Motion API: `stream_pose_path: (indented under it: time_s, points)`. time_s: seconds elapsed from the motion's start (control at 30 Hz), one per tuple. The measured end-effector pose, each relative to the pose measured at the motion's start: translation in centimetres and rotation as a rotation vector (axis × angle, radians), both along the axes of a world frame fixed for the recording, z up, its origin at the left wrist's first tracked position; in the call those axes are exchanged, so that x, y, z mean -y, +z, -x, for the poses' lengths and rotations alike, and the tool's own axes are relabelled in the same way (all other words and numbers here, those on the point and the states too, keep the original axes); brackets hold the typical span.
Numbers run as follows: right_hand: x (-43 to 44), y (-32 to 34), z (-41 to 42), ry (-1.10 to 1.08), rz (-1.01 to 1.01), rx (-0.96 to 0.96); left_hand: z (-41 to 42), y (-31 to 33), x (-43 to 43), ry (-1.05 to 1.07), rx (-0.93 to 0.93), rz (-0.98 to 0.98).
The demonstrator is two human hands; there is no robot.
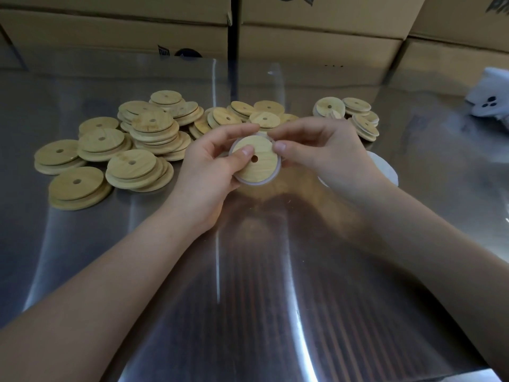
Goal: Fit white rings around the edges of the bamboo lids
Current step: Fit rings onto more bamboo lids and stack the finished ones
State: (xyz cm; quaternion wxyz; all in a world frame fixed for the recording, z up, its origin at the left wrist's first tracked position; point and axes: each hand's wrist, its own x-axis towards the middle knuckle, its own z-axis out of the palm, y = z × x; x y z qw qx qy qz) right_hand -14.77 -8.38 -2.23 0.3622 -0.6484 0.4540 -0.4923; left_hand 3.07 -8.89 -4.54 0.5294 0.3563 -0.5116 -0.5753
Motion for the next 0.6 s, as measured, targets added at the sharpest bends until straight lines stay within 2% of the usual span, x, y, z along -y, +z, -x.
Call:
stream_pose_path:
  time_s: [0.4, 0.6]
  points:
    - [0.15, -0.38, 0.16, 0.081, -0.051, 0.030, -0.27, -0.08, 0.10, 0.021, -0.005, -0.018]
    - [0.46, -0.59, 0.27, 0.019, -0.195, 0.099, -0.17, -0.17, 0.37, 0.042, -0.081, -0.024]
